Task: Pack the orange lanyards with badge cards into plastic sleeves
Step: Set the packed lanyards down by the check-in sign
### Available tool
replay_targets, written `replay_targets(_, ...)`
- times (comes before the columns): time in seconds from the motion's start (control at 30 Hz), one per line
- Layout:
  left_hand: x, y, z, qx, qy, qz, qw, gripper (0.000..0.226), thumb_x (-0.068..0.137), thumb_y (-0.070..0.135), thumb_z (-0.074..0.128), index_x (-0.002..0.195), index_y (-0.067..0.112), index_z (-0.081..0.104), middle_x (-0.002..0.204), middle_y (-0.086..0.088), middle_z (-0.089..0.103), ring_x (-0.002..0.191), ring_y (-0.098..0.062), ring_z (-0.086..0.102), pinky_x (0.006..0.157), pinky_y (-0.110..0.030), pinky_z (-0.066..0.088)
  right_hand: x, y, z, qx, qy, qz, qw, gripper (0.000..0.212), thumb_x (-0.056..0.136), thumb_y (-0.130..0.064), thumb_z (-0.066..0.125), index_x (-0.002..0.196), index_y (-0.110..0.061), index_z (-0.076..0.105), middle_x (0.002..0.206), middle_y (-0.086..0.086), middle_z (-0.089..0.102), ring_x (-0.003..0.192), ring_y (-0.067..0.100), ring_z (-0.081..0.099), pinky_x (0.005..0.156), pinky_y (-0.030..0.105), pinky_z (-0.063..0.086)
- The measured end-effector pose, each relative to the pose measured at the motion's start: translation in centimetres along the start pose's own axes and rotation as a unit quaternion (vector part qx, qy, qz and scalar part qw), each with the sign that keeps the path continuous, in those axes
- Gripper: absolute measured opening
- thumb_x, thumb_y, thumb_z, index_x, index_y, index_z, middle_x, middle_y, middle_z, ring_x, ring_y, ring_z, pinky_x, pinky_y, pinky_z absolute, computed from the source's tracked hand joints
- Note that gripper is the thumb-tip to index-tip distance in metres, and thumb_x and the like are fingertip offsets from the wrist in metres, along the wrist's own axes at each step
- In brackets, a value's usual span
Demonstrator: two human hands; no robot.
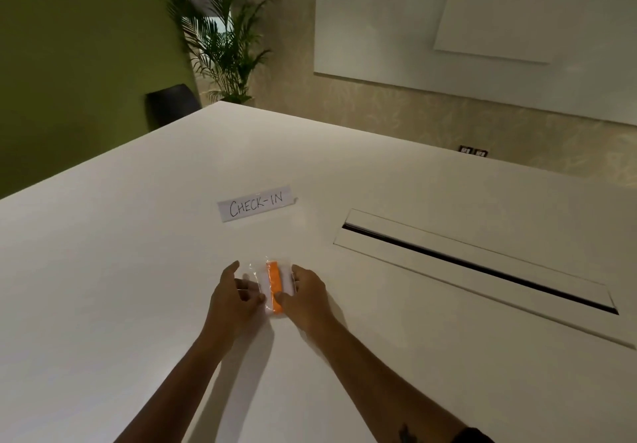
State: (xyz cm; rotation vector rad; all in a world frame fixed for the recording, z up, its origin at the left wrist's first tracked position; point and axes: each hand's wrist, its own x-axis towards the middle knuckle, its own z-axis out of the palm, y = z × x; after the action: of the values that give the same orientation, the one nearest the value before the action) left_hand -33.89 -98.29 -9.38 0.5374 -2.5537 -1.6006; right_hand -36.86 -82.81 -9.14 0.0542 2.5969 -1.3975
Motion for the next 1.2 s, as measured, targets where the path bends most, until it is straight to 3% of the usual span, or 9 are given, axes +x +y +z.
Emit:
replay_targets(0.1, 0.3, 0.2, -0.1, 0.008, 0.003, 0.007, 1.0, 0.085, 0.087, 0.005, 0.081, 0.158, 0.011, 0.034, 0.102, -0.002, 0.068, 0.097, -0.022, 0.068, 0.09, -0.033, 0.052, 0.4, -0.4, 0.4, -0.02, 0.001, -0.015, 1.0, 0.052, 0.09, -0.027, 0.079, 0.135, -0.007, 0.062, 0.136, 0.008, 0.067, 0.127, 0.026, 0.062, 0.093, 0.022, 0.044)
replay_targets(0.2, 0.5, 0.3, 0.0, 0.023, 0.001, 0.007, 1.0, 0.078, 0.091, 0.006, 0.074, 0.158, 0.009, 0.034, 0.103, -0.004, 0.069, 0.101, -0.025, 0.068, 0.095, -0.038, 0.053, 0.7, -0.5, 0.4, -0.039, 0.002, -0.025, 0.999, 0.058, 0.093, -0.03, 0.075, 0.143, -0.007, 0.059, 0.144, 0.01, 0.064, 0.137, 0.03, 0.056, 0.11, 0.033, 0.045)
replay_targets(0.33, 0.2, 0.4, 0.4, 0.055, 0.016, 0.017, 0.998, 0.068, 0.086, 0.003, 0.078, 0.147, 0.0, 0.047, 0.111, -0.009, 0.065, 0.1, -0.032, 0.068, 0.097, -0.051, 0.056, 0.2, 0.6, -0.6, -0.078, -0.001, -0.036, 0.996, 0.07, 0.096, -0.037, 0.071, 0.157, -0.012, 0.045, 0.157, 0.009, 0.053, 0.147, 0.03, 0.041, 0.119, 0.04, 0.036)
replay_targets(0.4, -0.7, 0.3, 1.1, 0.128, 0.035, 0.046, 0.99, 0.068, 0.087, 0.013, 0.082, 0.145, -0.001, 0.05, 0.128, -0.018, 0.061, 0.119, -0.037, 0.061, 0.108, -0.055, 0.048, -0.6, 1.6, -1.4, -0.105, 0.003, -0.055, 0.993, 0.071, 0.099, -0.039, 0.069, 0.159, -0.014, 0.041, 0.161, 0.006, 0.048, 0.15, 0.028, 0.036, 0.121, 0.039, 0.033)
replay_targets(0.47, -2.4, 0.5, 1.8, 0.207, 0.054, 0.071, 0.974, 0.076, 0.089, 0.029, 0.08, 0.152, 0.006, 0.045, 0.153, -0.02, 0.046, 0.142, -0.04, 0.042, 0.115, -0.057, 0.037, -1.9, 3.0, -2.7, -0.135, 0.016, -0.089, 0.987, 0.07, 0.1, -0.041, 0.067, 0.159, -0.015, 0.04, 0.162, 0.004, 0.046, 0.15, 0.027, 0.035, 0.121, 0.04, 0.032)
replay_targets(0.53, -4.6, 1.3, 3.1, 0.237, 0.061, 0.1, 0.964, 0.078, 0.09, 0.037, 0.077, 0.155, 0.011, 0.042, 0.161, -0.019, 0.035, 0.149, -0.041, 0.032, 0.113, -0.061, 0.036, -3.6, 4.6, -4.7, -0.167, 0.022, -0.126, 0.978, 0.071, 0.1, -0.044, 0.065, 0.159, -0.016, 0.039, 0.163, 0.003, 0.043, 0.152, 0.026, 0.032, 0.121, 0.042, 0.031)
replay_targets(0.63, -8.1, 3.0, 5.8, 0.272, 0.054, 0.166, 0.946, 0.076, 0.092, 0.044, 0.073, 0.154, 0.009, 0.045, 0.162, -0.022, 0.035, 0.149, -0.044, 0.035, 0.113, -0.061, 0.037, -6.4, 7.5, -7.8, -0.212, 0.027, -0.152, 0.965, 0.073, 0.101, -0.049, 0.06, 0.162, -0.019, 0.034, 0.169, 0.002, 0.034, 0.158, 0.024, 0.022, 0.125, 0.046, 0.025)
replay_targets(0.9, -19.5, 7.8, 18.1, 0.285, -0.058, 0.262, 0.92, 0.078, 0.097, 0.057, 0.058, 0.16, 0.016, 0.035, 0.17, -0.013, 0.026, 0.158, -0.034, 0.023, 0.124, -0.052, 0.026, -16.0, 16.1, -19.4, -0.25, 0.103, -0.117, 0.956, 0.068, 0.103, -0.045, 0.055, 0.163, -0.021, 0.032, 0.172, 0.001, 0.031, 0.161, 0.025, 0.019, 0.129, 0.047, 0.021)
replay_targets(1.2, -34.3, 13.9, 34.4, 0.218, -0.185, 0.357, 0.889, 0.056, 0.106, 0.039, 0.052, 0.157, 0.017, 0.041, 0.164, -0.007, 0.04, 0.153, -0.026, 0.035, 0.122, -0.045, 0.033, -29.2, 26.6, -34.0, -0.255, 0.196, -0.042, 0.946, 0.063, 0.097, -0.025, 0.061, 0.157, -0.018, 0.043, 0.166, 0.003, 0.042, 0.155, 0.024, 0.031, 0.122, 0.045, 0.034)
